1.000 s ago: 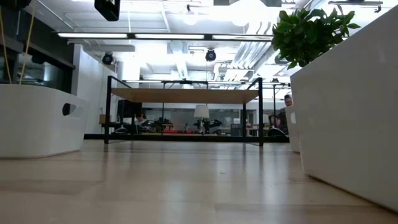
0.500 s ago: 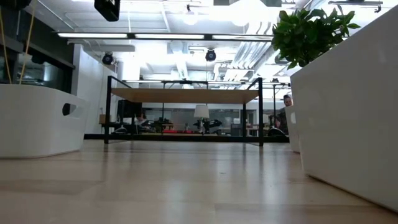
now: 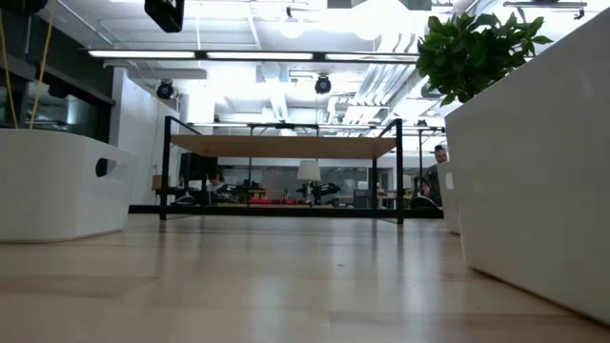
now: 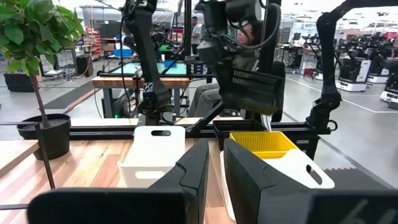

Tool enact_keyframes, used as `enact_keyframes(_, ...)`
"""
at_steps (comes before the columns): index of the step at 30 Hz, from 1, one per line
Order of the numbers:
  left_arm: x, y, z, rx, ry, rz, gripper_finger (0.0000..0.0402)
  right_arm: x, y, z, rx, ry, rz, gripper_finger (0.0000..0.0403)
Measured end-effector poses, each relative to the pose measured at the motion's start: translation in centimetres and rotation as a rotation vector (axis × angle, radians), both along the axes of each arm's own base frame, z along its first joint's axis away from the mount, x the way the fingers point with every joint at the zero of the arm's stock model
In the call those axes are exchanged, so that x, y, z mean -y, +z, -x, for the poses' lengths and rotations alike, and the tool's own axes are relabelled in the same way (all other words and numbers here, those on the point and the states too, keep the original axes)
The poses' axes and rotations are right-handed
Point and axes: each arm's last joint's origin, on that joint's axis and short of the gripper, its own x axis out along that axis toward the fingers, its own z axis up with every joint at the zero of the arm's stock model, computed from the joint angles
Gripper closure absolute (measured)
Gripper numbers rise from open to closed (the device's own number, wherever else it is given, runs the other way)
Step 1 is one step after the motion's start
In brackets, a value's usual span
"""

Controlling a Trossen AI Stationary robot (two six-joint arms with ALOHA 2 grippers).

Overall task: Stack baskets on shelf by color
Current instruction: Stack the left black bin on the stacked black bins

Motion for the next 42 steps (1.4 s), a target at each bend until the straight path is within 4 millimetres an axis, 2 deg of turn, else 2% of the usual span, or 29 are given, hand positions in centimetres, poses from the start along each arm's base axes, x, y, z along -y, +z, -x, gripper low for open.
enact_keyframes(4,0.0,0.0,0.0,0.000,0.000,-0.003,0.0360,1.2,0.5,1.0,-0.024,0.130,0.022,0.0401)
enact_keyframes(8,0.0,0.0,0.0,0.000,0.000,-0.002,0.0360,1.4,0.2,1.1,-0.049,0.279,0.063,0.0402)
enact_keyframes(13,0.0,-0.1,0.0,-0.012,0.000,-0.005,0.0360,0.3,-0.7,0.4,-0.048,0.345,0.105,0.0402)
enact_keyframes(20,0.0,-0.1,0.0,-0.014,0.000,0.002,0.0360,-2.3,-3.4,-1.3,-0.124,0.475,0.124,0.0402)
enact_keyframes(28,0.0,-0.1,0.0,-0.014,0.000,0.003,0.0360,-3.7,-4.9,-2.4,-0.099,0.485,0.147,0.0403)
enact_keyframes(42,0.0,-0.1,0.0,-0.014,0.000,0.003,0.0360,-4.3,-5.0,-3.0,-0.005,0.500,0.149,0.0403)
